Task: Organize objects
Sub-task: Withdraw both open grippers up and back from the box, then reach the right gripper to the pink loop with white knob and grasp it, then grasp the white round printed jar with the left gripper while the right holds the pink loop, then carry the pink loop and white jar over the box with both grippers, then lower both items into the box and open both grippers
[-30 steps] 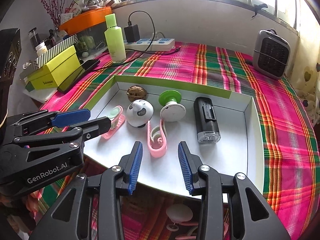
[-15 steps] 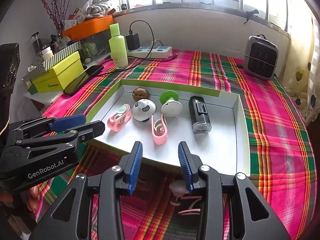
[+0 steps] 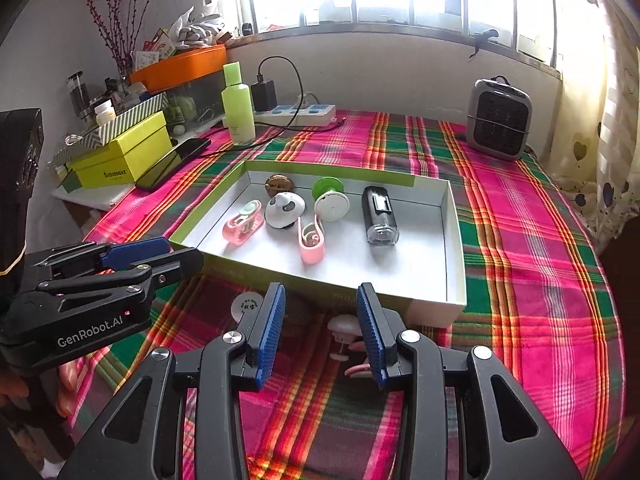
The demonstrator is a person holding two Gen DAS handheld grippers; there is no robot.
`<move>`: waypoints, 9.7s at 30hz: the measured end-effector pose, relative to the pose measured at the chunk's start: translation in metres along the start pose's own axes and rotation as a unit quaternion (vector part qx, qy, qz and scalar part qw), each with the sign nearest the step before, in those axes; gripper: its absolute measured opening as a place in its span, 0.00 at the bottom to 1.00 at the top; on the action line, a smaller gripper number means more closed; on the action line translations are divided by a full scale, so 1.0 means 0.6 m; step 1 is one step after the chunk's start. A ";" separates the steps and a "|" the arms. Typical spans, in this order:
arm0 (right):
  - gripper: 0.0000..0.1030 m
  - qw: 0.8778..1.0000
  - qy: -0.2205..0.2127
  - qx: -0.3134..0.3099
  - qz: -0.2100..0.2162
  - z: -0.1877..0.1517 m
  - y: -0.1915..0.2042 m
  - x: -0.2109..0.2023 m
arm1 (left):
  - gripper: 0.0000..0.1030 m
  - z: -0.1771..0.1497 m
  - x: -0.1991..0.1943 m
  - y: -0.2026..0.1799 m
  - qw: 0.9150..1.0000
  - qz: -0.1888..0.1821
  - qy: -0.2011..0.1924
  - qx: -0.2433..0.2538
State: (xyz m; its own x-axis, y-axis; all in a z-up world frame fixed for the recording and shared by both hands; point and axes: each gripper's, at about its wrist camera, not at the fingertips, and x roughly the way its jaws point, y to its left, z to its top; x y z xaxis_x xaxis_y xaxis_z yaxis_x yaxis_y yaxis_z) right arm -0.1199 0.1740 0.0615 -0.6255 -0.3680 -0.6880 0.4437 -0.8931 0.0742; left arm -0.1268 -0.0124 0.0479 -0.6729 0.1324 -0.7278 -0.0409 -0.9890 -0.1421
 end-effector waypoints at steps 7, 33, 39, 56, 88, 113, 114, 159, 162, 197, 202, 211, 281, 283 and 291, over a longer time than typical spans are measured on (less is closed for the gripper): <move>0.38 1.000 0.002 0.014 -0.003 -0.023 -0.018 -0.013 | 0.40 -0.015 -0.002 -0.009 1.000 -0.022 0.002 0.001; 0.42 0.998 0.039 0.051 -0.002 -0.050 -0.093 0.013 | 0.42 -0.035 0.060 -0.039 0.997 -0.046 0.053 0.017; 0.43 0.998 0.043 0.043 0.028 -0.049 -0.087 0.015 | 0.42 -0.033 0.062 -0.039 0.997 -0.045 0.053 0.017; 0.43 0.997 0.052 -0.009 0.049 -0.067 -0.061 0.001 | 0.42 -0.031 0.060 -0.032 0.998 -0.042 0.052 0.014; 0.43 0.990 0.075 -0.092 0.079 -0.066 -0.018 0.035 | 0.42 -0.024 0.065 -0.032 0.998 -0.036 0.053 0.015; 0.25 0.993 0.072 -0.081 0.043 -0.069 -0.018 0.030 | 0.30 -0.016 0.077 -0.036 0.999 -0.014 0.048 0.012; 0.25 0.993 0.071 -0.080 0.042 -0.070 -0.019 0.029 | 0.29 -0.016 0.077 -0.035 0.999 -0.013 0.047 0.011; 0.24 0.998 0.032 -0.036 0.040 -0.040 -0.035 -0.006 | 0.26 -0.008 0.026 -0.045 0.999 -0.031 0.025 0.024; 0.24 0.998 0.030 -0.035 0.040 -0.035 -0.035 -0.005 | 0.26 -0.003 0.024 -0.045 0.999 -0.030 0.022 0.025; 0.24 0.999 0.030 0.002 0.029 0.051 -0.054 0.074 | 0.26 0.073 0.086 -0.028 0.999 -0.019 0.019 0.022; 0.24 0.999 0.037 0.006 0.029 0.059 -0.058 0.093 | 0.26 0.077 0.102 -0.027 0.999 -0.018 0.026 0.021; 0.24 0.998 0.050 0.008 0.031 0.064 -0.061 0.121 | 0.26 0.080 0.120 -0.026 0.999 -0.017 0.034 0.020; 0.37 0.998 0.055 -0.009 0.012 0.060 -0.055 0.139 | 0.35 0.074 0.134 -0.031 0.999 -0.002 0.044 0.030; 0.38 0.998 0.055 -0.009 0.011 0.058 -0.055 0.137 | 0.36 0.072 0.129 -0.030 0.999 -0.001 0.044 0.026; 0.39 0.999 0.051 0.002 0.002 0.052 -0.056 0.125 | 0.40 0.064 0.111 -0.027 0.999 0.004 0.039 0.022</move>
State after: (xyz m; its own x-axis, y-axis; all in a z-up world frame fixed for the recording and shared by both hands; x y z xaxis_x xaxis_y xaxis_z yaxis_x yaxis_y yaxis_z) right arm -0.2016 0.1685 0.0300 -0.5552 -0.3440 -0.7572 0.4438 -0.8926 0.0801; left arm -0.1992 0.0101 0.0276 -0.6139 0.1284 -0.7789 -0.0700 -0.9917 -0.1083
